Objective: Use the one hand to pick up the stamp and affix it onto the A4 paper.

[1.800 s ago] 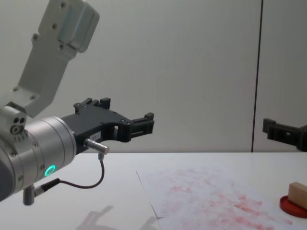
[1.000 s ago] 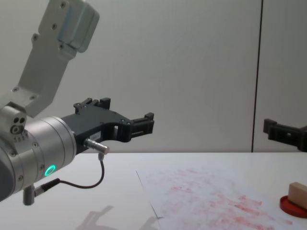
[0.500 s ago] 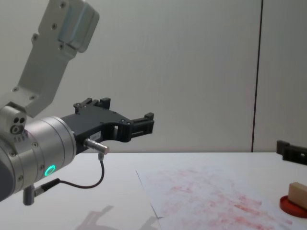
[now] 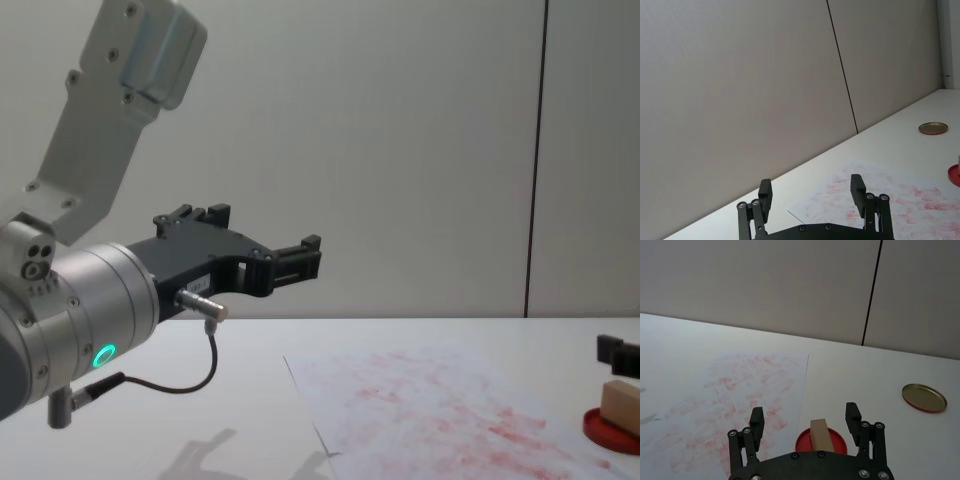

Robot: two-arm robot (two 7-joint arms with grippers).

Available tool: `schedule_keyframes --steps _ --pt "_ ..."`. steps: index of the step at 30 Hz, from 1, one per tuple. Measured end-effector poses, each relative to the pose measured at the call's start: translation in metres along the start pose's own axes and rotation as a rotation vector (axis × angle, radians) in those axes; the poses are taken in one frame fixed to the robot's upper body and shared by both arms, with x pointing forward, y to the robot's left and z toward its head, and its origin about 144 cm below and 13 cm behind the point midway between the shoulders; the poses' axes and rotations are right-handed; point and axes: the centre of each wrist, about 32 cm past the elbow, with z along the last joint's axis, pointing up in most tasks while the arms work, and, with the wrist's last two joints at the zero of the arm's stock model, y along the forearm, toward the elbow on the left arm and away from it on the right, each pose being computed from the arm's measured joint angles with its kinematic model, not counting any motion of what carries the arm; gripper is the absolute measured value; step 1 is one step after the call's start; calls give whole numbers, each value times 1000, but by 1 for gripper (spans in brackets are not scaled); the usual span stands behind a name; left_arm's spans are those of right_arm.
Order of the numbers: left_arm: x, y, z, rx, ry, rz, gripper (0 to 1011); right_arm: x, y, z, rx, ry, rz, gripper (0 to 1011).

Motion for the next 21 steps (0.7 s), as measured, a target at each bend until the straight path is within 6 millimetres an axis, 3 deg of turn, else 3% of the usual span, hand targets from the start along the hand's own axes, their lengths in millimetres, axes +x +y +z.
schedule_keyframes --steps 21 --pt "0 0 0 0 0 0 993 16 15 -16 -89 11 22 1001"
